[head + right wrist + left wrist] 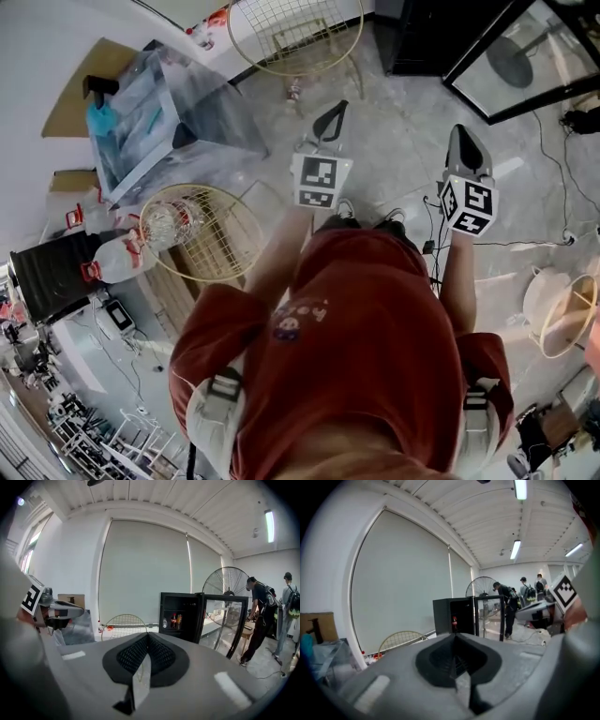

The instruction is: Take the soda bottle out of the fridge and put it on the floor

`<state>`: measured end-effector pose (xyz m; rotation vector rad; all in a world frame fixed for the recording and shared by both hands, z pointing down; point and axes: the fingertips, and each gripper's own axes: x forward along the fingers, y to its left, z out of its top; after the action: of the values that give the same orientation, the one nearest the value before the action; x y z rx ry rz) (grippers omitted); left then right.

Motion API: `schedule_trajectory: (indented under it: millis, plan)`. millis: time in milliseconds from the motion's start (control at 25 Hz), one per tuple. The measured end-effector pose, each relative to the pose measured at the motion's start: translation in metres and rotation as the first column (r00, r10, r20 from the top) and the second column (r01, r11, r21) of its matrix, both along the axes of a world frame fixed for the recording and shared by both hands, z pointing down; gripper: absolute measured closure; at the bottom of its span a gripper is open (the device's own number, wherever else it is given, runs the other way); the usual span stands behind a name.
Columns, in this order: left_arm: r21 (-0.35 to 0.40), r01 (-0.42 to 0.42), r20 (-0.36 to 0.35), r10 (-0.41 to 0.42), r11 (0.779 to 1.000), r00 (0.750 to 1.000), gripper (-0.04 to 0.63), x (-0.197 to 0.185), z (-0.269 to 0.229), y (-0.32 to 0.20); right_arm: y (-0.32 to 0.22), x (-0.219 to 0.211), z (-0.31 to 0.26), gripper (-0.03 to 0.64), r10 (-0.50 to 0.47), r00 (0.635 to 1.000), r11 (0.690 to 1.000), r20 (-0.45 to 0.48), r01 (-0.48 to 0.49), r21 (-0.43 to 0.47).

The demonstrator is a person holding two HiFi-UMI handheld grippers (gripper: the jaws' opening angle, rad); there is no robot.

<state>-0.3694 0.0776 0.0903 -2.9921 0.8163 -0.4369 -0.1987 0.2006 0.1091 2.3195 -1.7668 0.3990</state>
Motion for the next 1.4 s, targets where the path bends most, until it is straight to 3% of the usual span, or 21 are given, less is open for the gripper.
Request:
schedule_trajectory:
  millis: [320,600,920,1400]
  plan:
    - [0.007,-0.078,-0.015,0.078,0.997,0.997,0.595,-0.017,0.002,-0.007,-0.001,-0.025,0.0,0.617,0.086,0.996,0.996,-0.018,-0.085,0.022]
    - [-0.007,-0.125,-0.022,0.125,0.992,0.992,0.595,-0.022,0.013,-0.016,0.001,-0.039,0.007,0.617,0.106,0.992,0.994,-0.066,-0.107,-0.017]
    - [-0.007,-0.138,-0.015,0.138,0.99,0.99,0.595,-0.002,0.013,-0.025,0.002,-0.015,0.007,0.617,0.136,0.99,0.991,-0.022,-0.136,-0.006]
    - [-0.001,-0.134,0.008,0.134,0.991,0.991,0.595,0.073,0.011,-0.039,-0.011,0.063,0.007,0.617,0.141,0.99,0.99,0.012,-0.141,0.007]
